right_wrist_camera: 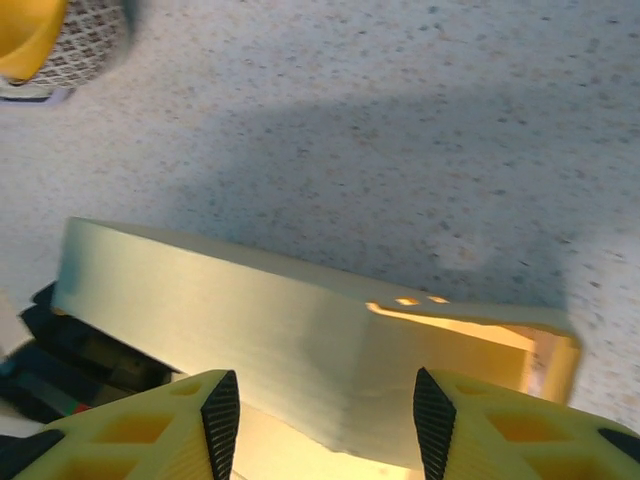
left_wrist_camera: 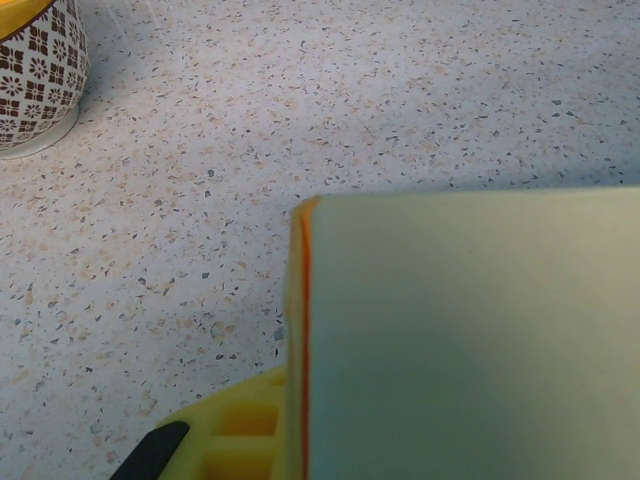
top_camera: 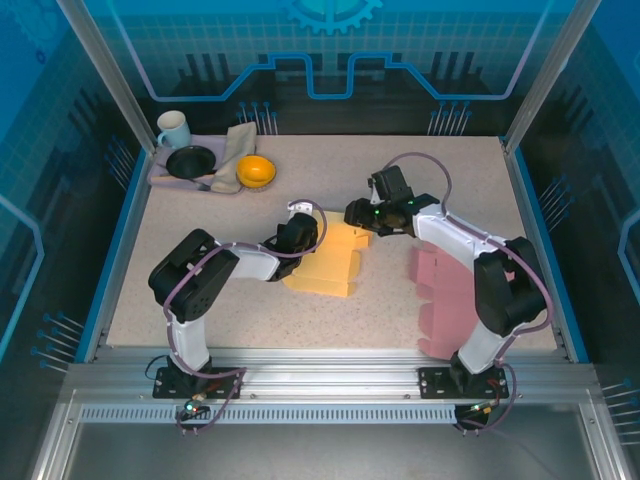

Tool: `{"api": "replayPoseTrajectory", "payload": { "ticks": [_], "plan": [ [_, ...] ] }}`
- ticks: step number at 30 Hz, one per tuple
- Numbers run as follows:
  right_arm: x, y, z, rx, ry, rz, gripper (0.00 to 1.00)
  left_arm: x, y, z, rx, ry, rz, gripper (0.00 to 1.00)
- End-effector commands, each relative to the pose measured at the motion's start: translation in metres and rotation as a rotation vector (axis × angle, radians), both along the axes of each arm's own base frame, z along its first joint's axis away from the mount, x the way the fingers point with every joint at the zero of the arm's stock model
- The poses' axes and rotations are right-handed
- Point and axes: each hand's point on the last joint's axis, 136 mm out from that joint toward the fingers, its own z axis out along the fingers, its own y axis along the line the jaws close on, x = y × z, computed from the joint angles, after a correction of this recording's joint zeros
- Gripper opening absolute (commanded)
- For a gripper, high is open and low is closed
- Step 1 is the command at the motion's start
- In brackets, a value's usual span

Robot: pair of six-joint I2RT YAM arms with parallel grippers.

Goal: Fold the paper box

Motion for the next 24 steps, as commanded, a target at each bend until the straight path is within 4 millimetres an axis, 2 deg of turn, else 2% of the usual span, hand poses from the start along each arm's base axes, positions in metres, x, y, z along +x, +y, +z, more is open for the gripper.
{"api": "replayPoseTrajectory", "payload": {
  "ticks": [1, 8, 13, 19, 24],
  "plan": [
    [-0.005, 0.019, -0.008, 0.087, 0.047, 0.033, 0.52, -0.009, 0.008, -0.017, 0.059, 0.043, 0.014, 0.07],
    [-0.016, 0.013, -0.012, 0.021, 0.08, -0.018, 0.52, -0.009, 0.008, -0.018, 0.059, 0.043, 0.014, 0.07],
    [-0.023, 0.025, -0.016, 0.077, 0.12, 0.006, 0.53, -0.008, 0.006, -0.018, 0.064, 0.045, 0.01, 0.07],
    [-0.019, 0.029, 0.004, 0.117, 0.077, 0.014, 0.53, -0.009, 0.006, -0.017, 0.066, 0.042, 0.011, 0.07],
    [-0.017, 0.045, 0.025, 0.246, 0.065, 0.056, 0.51, -0.01, 0.007, -0.018, 0.066, 0.043, 0.014, 0.07]
  ]
}}
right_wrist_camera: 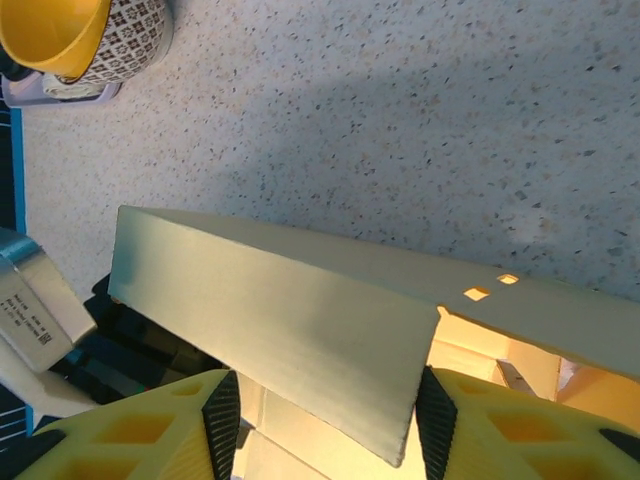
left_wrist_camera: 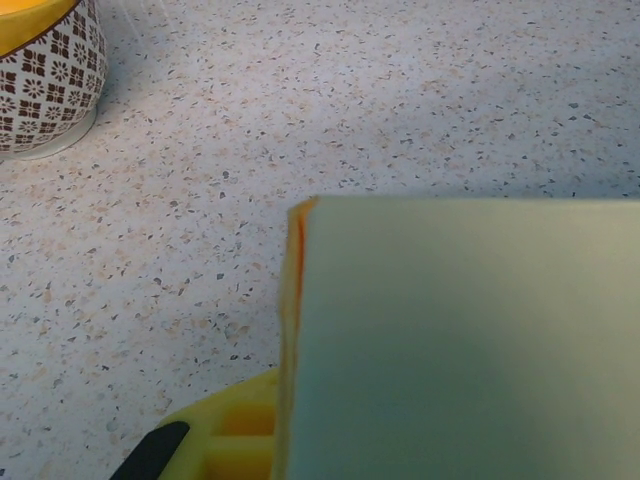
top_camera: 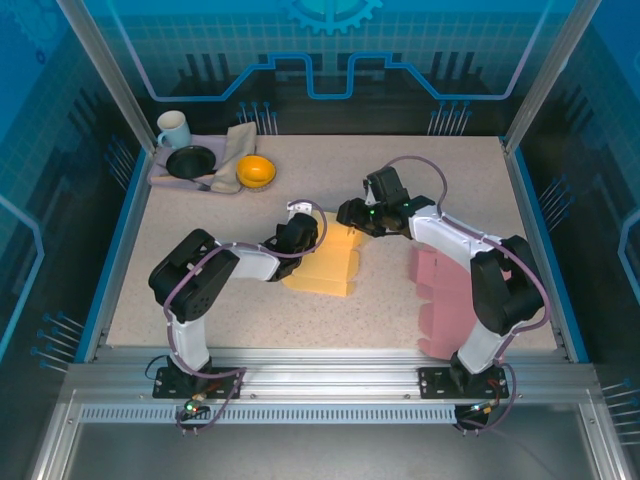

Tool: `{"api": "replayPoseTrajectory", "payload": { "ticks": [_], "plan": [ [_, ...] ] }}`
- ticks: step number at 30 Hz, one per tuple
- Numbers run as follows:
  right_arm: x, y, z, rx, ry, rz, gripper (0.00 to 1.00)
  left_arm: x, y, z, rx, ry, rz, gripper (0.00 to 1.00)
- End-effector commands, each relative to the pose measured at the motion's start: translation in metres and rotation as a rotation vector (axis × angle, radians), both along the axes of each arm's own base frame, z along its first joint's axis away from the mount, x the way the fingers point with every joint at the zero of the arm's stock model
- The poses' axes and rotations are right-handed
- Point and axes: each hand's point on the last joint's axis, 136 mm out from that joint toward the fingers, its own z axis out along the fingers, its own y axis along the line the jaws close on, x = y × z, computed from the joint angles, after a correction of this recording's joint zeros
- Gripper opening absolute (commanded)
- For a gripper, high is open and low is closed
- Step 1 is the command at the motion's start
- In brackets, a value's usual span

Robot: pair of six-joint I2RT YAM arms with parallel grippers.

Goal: Fold the paper box

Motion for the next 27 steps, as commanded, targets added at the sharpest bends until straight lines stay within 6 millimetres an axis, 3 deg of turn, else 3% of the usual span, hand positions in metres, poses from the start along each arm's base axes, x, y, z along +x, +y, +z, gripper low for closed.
{"api": "replayPoseTrajectory", "payload": {
  "ticks": [1, 5, 9, 13, 18, 22, 27],
  "plan": [
    [-0.01, 0.024, 0.025, 0.16, 0.007, 0.064, 0.5, -0.01, 0.002, -0.018, 0.05, 0.051, -0.007, 0.07],
    [-0.012, 0.015, 0.027, 0.168, 0.004, 0.03, 0.5, -0.01, 0.004, -0.018, 0.054, 0.053, 0.006, 0.07],
    [-0.019, -0.02, 0.022, -0.033, -0.009, -0.011, 0.52, -0.011, 0.007, -0.019, 0.059, 0.058, 0.022, 0.07],
    [-0.033, -0.04, 0.035, -0.195, -0.075, 0.012, 0.53, -0.013, 0.011, -0.018, 0.053, 0.064, 0.044, 0.07],
    [-0.054, -0.019, 0.027, -0.23, -0.081, 0.073, 0.53, -0.015, 0.015, -0.017, 0.05, 0.079, 0.066, 0.07],
    [-0.05, 0.001, 0.009, -0.221, -0.108, 0.108, 0.48, -0.015, 0.017, -0.019, 0.059, 0.097, 0.079, 0.07],
    [-0.041, -0.002, -0.018, -0.31, -0.178, 0.123, 0.34, -0.015, 0.017, -0.021, 0.067, 0.115, 0.084, 0.07]
  ]
}}
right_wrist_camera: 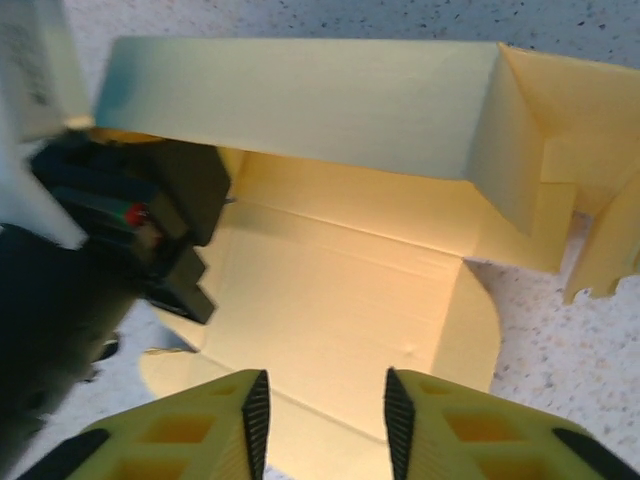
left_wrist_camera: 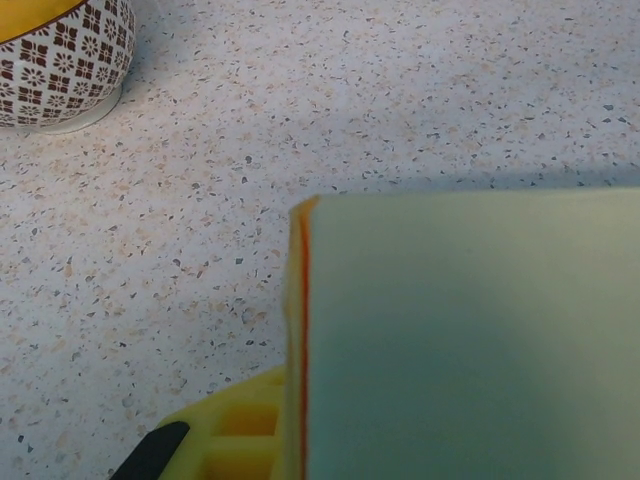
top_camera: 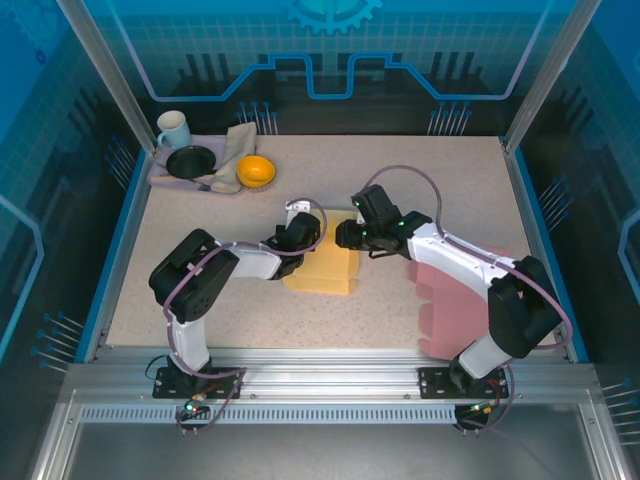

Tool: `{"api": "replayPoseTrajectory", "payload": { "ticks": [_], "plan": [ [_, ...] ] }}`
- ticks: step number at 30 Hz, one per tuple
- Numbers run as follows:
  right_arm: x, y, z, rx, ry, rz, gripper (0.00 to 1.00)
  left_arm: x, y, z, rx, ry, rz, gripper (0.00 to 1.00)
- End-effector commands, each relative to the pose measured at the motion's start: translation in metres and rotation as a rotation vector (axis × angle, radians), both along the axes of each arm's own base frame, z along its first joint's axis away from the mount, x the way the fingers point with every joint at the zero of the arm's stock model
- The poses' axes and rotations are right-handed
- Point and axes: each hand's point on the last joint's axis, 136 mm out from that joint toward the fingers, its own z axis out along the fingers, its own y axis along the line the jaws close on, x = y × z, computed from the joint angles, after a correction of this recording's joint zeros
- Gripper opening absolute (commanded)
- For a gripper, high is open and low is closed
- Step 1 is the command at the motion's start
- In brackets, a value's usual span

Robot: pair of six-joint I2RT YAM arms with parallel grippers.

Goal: Fold the paper box

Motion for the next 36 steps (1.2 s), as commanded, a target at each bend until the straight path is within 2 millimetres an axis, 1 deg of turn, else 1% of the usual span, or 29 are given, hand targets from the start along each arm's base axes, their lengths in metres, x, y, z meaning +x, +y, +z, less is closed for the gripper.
{"api": "replayPoseTrajectory", "payload": {
  "ticks": [1, 3, 4, 6, 8, 12, 14, 17, 21, 24, 26, 28, 31, 34, 36],
  "plan": [
    [0.014, -0.004, -0.022, -0.066, -0.078, 0.007, 0.33, -0.013, 0.012, -0.018, 0.076, 0.085, 0.02, 0.07],
    [0.023, -0.011, -0.031, -0.073, -0.113, -0.011, 0.3, -0.013, 0.012, -0.018, 0.074, 0.085, 0.021, 0.07],
    [0.027, -0.017, -0.036, -0.078, -0.131, -0.025, 0.3, -0.014, 0.012, -0.019, 0.076, 0.087, 0.019, 0.07],
    [0.038, -0.03, -0.041, -0.078, -0.153, -0.053, 0.29, -0.014, 0.012, -0.019, 0.075, 0.087, 0.02, 0.07],
    [0.047, -0.046, -0.048, -0.093, -0.15, -0.085, 0.29, -0.014, 0.012, -0.019, 0.075, 0.089, 0.017, 0.07],
    [0.057, -0.074, -0.06, -0.116, -0.127, -0.139, 0.29, -0.016, 0.013, -0.019, 0.077, 0.09, 0.017, 0.07],
    [0.061, -0.082, -0.067, -0.112, -0.109, -0.161, 0.28, -0.016, 0.013, -0.02, 0.078, 0.094, 0.017, 0.07],
    [0.064, -0.085, -0.073, -0.102, -0.083, -0.18, 0.26, -0.015, 0.013, -0.022, 0.085, 0.099, 0.016, 0.07],
    [0.065, -0.085, -0.084, -0.103, -0.031, -0.215, 0.23, -0.015, 0.013, -0.022, 0.089, 0.102, 0.018, 0.07],
    [0.066, -0.083, -0.096, -0.1, 0.017, -0.229, 0.21, -0.015, 0.013, -0.022, 0.087, 0.101, 0.019, 0.07],
    [0.067, -0.077, -0.099, -0.068, 0.019, -0.223, 0.21, -0.015, 0.013, -0.022, 0.088, 0.103, 0.019, 0.07],
    [0.068, -0.068, -0.097, -0.009, 0.007, -0.203, 0.22, -0.015, 0.013, -0.022, 0.089, 0.104, 0.018, 0.07],
    [0.069, -0.05, -0.082, 0.091, -0.028, -0.156, 0.22, -0.015, 0.012, -0.022, 0.089, 0.105, 0.016, 0.07],
    [0.068, -0.035, -0.071, 0.133, -0.052, -0.11, 0.22, -0.014, 0.012, -0.021, 0.09, 0.105, 0.019, 0.07],
    [0.067, -0.027, -0.069, 0.145, -0.055, -0.085, 0.22, -0.014, 0.012, -0.023, 0.092, 0.109, 0.018, 0.06]
  ]
}}
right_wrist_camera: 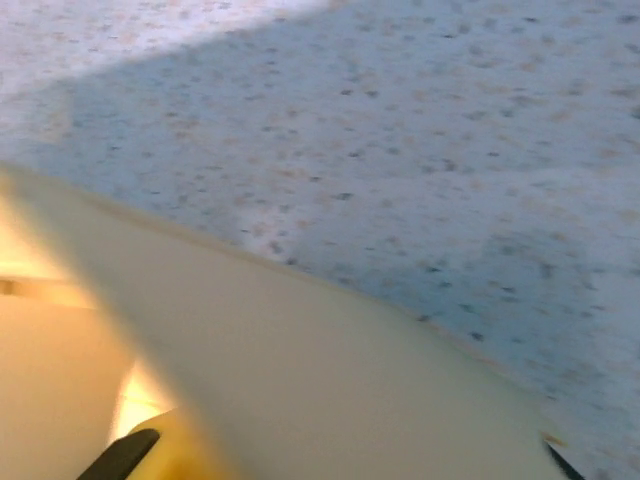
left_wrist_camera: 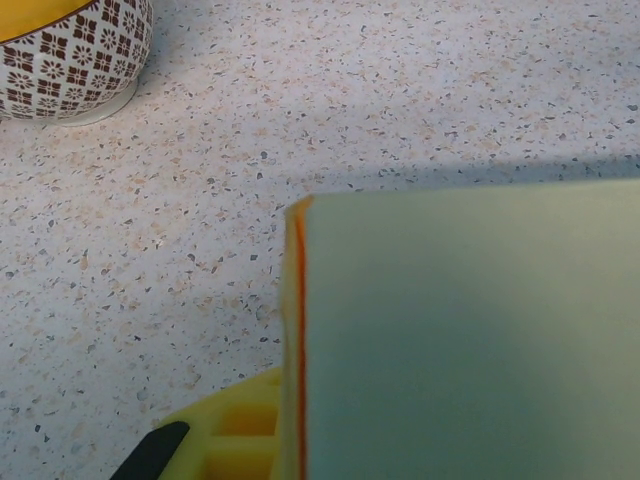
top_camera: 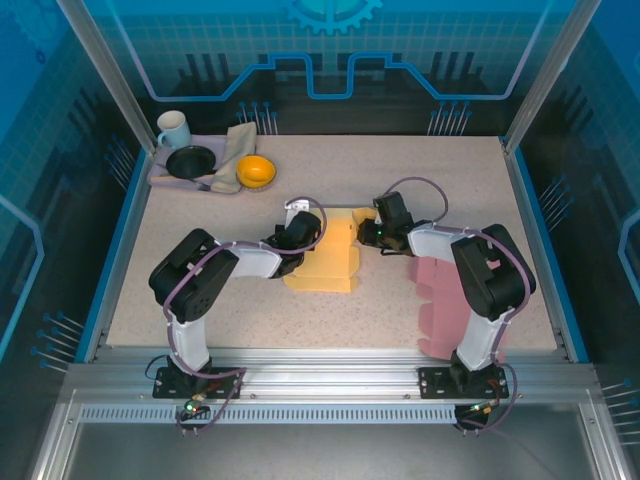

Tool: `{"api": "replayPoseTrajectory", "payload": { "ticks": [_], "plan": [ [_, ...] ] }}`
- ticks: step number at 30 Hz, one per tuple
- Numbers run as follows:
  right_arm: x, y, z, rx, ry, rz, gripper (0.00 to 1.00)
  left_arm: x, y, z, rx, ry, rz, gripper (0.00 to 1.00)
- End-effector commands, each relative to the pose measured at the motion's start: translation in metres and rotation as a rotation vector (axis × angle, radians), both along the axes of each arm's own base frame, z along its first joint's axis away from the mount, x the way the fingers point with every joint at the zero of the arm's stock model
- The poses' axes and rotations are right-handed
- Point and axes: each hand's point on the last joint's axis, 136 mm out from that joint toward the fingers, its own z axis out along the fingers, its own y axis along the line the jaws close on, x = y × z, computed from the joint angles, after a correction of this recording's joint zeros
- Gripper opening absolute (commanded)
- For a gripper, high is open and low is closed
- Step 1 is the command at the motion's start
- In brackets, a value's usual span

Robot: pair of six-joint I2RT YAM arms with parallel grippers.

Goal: Fold the paper box

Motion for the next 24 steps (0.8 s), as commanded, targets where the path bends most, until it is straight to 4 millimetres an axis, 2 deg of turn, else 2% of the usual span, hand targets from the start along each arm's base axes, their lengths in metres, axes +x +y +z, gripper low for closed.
{"api": "replayPoseTrajectory", "payload": {
  "ticks": [1, 6, 12, 18, 24],
  "plan": [
    [-0.001, 0.025, 0.017, 0.086, -0.039, 0.065, 0.22, -0.014, 0.009, -0.023, 0.086, 0.1, -0.008, 0.06],
    [-0.006, 0.037, 0.006, 0.071, -0.013, 0.085, 0.22, -0.015, 0.008, -0.022, 0.084, 0.097, -0.008, 0.07],
    [-0.016, 0.048, -0.022, 0.03, 0.067, 0.087, 0.16, -0.015, 0.008, -0.022, 0.085, 0.1, -0.01, 0.06],
    [-0.028, 0.035, -0.053, -0.054, 0.195, 0.016, 0.14, -0.015, 0.008, -0.021, 0.082, 0.099, -0.007, 0.06],
    [-0.039, 0.025, -0.064, -0.12, 0.298, -0.031, 0.13, -0.015, 0.008, -0.02, 0.079, 0.098, -0.004, 0.06]
  ]
}}
